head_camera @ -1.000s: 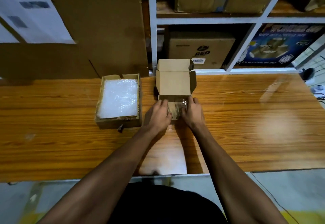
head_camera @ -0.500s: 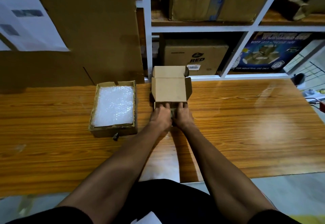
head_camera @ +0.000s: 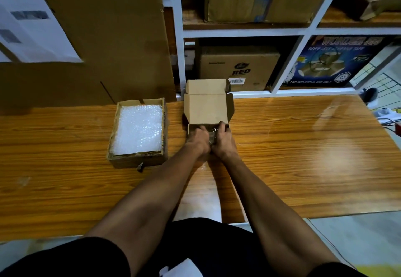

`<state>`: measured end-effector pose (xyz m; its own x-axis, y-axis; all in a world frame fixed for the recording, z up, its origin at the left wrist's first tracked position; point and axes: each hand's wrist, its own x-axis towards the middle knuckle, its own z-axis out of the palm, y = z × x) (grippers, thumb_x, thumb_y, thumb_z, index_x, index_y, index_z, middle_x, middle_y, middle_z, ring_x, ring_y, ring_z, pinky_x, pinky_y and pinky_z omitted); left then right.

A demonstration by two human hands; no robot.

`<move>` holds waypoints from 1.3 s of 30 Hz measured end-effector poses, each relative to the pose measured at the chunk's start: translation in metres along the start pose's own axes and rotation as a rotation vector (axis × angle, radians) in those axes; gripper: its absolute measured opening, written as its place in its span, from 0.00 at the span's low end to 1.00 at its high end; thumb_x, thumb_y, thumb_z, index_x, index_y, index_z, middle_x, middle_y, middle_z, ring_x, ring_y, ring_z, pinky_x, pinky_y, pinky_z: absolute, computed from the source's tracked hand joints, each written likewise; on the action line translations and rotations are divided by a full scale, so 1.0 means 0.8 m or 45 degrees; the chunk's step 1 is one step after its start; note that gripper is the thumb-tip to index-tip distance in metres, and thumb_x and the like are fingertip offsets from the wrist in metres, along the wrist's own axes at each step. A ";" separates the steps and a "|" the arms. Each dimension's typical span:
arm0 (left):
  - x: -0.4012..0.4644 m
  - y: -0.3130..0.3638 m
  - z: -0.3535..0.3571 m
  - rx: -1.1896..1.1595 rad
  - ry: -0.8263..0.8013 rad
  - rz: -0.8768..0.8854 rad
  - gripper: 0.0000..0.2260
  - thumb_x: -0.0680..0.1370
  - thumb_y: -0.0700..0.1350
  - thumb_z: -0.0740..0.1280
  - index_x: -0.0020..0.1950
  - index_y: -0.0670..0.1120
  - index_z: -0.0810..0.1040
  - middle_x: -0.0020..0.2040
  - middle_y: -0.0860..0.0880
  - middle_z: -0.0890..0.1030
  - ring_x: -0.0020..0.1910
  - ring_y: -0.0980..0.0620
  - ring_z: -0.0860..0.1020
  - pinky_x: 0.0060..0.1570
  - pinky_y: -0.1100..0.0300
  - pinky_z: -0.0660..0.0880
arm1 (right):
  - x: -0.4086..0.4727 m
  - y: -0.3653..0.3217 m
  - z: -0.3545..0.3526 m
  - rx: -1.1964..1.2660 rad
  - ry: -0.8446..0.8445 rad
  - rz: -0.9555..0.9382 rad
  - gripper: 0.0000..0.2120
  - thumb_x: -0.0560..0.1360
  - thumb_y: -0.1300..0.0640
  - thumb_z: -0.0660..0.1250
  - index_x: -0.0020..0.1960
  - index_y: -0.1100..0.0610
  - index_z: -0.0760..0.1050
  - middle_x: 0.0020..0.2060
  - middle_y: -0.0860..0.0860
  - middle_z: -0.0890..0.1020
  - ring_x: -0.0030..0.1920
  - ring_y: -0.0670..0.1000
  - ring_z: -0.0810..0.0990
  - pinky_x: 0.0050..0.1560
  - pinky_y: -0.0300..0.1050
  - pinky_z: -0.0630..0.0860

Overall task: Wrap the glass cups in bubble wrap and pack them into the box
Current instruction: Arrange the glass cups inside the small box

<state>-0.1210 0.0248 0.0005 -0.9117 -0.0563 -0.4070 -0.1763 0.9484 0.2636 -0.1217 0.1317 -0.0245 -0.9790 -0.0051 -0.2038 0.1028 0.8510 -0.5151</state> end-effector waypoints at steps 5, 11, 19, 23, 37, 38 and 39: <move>0.000 0.000 0.003 -0.084 0.018 0.007 0.32 0.76 0.43 0.77 0.75 0.41 0.66 0.62 0.40 0.79 0.60 0.41 0.80 0.56 0.50 0.80 | -0.002 0.000 -0.023 0.217 0.175 -0.143 0.44 0.74 0.52 0.78 0.80 0.56 0.55 0.70 0.61 0.70 0.64 0.61 0.77 0.61 0.51 0.80; -0.001 -0.003 0.005 0.075 0.050 0.055 0.35 0.76 0.44 0.77 0.79 0.41 0.64 0.65 0.39 0.77 0.68 0.38 0.73 0.67 0.45 0.74 | -0.007 0.016 -0.053 0.340 0.315 -0.217 0.48 0.68 0.57 0.82 0.80 0.55 0.59 0.69 0.54 0.67 0.63 0.48 0.68 0.62 0.41 0.73; -0.007 -0.006 -0.021 -0.009 0.290 0.198 0.34 0.73 0.57 0.76 0.72 0.48 0.65 0.64 0.43 0.76 0.64 0.43 0.73 0.57 0.46 0.78 | -0.014 0.073 -0.079 0.284 0.482 -0.350 0.37 0.71 0.59 0.78 0.75 0.58 0.66 0.65 0.55 0.73 0.62 0.49 0.73 0.61 0.46 0.77; -0.009 0.018 -0.045 -0.147 0.421 0.340 0.29 0.73 0.55 0.75 0.68 0.50 0.66 0.61 0.46 0.77 0.60 0.46 0.73 0.55 0.50 0.77 | -0.011 0.114 -0.089 0.156 0.418 -0.258 0.45 0.72 0.58 0.78 0.81 0.50 0.56 0.69 0.54 0.68 0.63 0.53 0.73 0.60 0.49 0.77; 0.024 0.165 0.012 0.017 0.094 0.828 0.27 0.79 0.49 0.73 0.76 0.49 0.67 0.71 0.46 0.68 0.71 0.43 0.69 0.71 0.46 0.70 | -0.017 0.256 -0.104 -0.030 0.376 -0.308 0.42 0.78 0.62 0.70 0.85 0.56 0.52 0.74 0.65 0.62 0.63 0.67 0.75 0.55 0.58 0.81; 0.028 0.170 0.018 0.043 0.079 0.844 0.29 0.80 0.48 0.71 0.79 0.49 0.65 0.72 0.46 0.67 0.72 0.42 0.68 0.72 0.46 0.70 | -0.017 0.261 -0.105 -0.031 0.373 -0.302 0.41 0.79 0.62 0.69 0.85 0.56 0.51 0.76 0.65 0.61 0.65 0.68 0.74 0.56 0.58 0.81; 0.031 0.174 0.024 0.073 0.072 0.854 0.31 0.81 0.48 0.70 0.81 0.48 0.62 0.74 0.45 0.66 0.73 0.42 0.68 0.73 0.46 0.69 | -0.016 0.265 -0.105 -0.032 0.370 -0.300 0.41 0.79 0.61 0.69 0.85 0.56 0.50 0.77 0.65 0.60 0.67 0.68 0.73 0.57 0.58 0.80</move>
<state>-0.1609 0.1611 0.0105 -0.8351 0.5357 -0.1249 0.4531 0.7987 0.3959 -0.1021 0.3562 -0.0610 -0.9848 -0.0563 0.1642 -0.1321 0.8568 -0.4985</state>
